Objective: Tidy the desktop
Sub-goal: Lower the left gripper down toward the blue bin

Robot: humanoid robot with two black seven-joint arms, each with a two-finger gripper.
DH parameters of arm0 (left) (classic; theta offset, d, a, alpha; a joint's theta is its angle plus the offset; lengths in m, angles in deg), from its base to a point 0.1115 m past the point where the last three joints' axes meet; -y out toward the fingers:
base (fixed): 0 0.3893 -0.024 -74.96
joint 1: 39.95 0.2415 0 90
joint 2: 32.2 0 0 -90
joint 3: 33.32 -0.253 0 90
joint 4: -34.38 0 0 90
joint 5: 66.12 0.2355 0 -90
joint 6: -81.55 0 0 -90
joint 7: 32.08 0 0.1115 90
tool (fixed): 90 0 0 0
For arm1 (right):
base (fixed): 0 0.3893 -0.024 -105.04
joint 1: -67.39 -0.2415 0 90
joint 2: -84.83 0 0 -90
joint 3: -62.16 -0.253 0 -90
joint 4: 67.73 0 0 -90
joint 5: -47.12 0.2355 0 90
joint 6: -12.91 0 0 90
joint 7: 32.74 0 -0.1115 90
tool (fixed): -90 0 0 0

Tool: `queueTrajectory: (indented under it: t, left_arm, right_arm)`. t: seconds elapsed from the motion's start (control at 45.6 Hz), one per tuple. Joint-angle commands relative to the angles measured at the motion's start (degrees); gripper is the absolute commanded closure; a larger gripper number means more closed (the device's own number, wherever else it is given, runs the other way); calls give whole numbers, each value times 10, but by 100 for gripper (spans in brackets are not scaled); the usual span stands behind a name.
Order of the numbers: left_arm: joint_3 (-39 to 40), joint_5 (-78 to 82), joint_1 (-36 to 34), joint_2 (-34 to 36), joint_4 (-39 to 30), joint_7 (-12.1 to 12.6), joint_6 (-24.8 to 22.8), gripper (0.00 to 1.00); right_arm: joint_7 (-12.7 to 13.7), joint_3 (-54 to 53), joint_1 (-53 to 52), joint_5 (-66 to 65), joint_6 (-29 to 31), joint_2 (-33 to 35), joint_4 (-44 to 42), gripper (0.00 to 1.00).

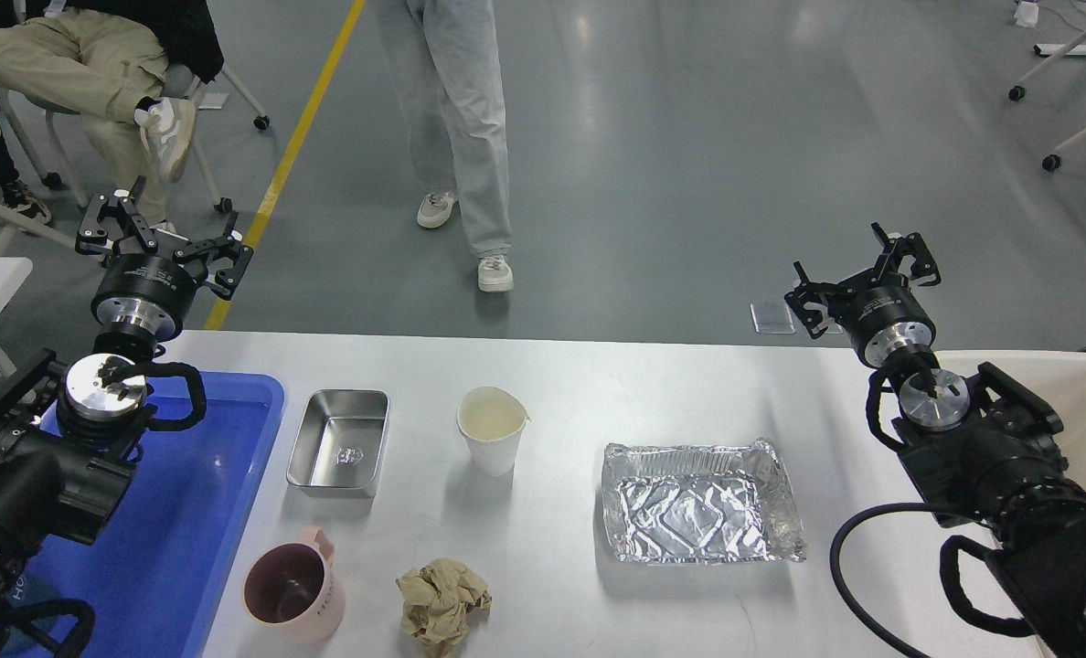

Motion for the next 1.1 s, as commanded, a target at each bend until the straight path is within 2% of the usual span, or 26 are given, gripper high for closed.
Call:
queueTrajectory:
  t: [0.0,0.285,0.592,0.745,1.074]
  left_arm:
    - [-1,0,0,0,0,1,-2,4]
    - [-7,1,-3,-6,0,1,-3,4]
    - [-12,54,-28,11,0,2,-45,4]
    - [-4,108,-22,29,0,-9,-112,4]
    - [-11,116,-22,35,-12,-12,-125,4]
  right_arm:
    - [0,0,0,0,0,-1,0,0]
    - [0,2,-8,0,-2,-1,0,0]
    - [0,5,-9,0,-14,-5,0,0]
    - [1,7,-10,-8,-24,-5,1,0]
    - [0,6,-13,-29,-24,-11,2,0]
